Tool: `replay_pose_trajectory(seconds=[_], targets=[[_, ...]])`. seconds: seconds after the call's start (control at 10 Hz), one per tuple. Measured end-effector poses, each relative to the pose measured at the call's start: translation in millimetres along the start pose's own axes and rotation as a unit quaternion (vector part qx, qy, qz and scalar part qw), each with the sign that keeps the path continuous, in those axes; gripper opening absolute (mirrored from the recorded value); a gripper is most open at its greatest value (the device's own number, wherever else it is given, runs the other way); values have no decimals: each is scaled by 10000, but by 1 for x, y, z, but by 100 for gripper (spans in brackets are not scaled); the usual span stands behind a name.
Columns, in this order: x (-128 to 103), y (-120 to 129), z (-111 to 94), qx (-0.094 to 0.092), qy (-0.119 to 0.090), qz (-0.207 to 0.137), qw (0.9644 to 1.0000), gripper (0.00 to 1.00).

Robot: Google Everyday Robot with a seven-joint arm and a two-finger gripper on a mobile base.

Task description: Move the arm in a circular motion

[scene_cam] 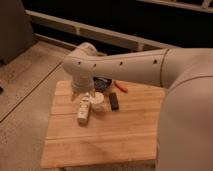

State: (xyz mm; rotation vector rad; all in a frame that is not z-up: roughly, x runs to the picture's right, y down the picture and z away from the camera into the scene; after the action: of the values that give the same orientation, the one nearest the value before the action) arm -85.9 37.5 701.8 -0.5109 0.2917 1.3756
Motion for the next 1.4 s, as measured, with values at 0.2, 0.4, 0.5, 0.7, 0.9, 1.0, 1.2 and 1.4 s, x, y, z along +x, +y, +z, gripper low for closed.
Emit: replay_pose_trajectory(seconds=[0.2,0.4,0.5,0.7,0.9,1.0,1.2,1.4], targets=[[0,-45,-3,260,-15,429,9987,65],[-7,-75,-6,440,-17,721,9964,65],[-17,-93,-8,553,-28,888,9945,65],[-36,-104,-11,705,-36,947,9930,65],[-58,-101,-16,798,-64,864,9930,65],[-69,-89,-17,810,-83,746,9939,65],[-84,-49,-17,784,-99,361,9962,65],[-79,-19,-17,835,-79,2,9965,65]])
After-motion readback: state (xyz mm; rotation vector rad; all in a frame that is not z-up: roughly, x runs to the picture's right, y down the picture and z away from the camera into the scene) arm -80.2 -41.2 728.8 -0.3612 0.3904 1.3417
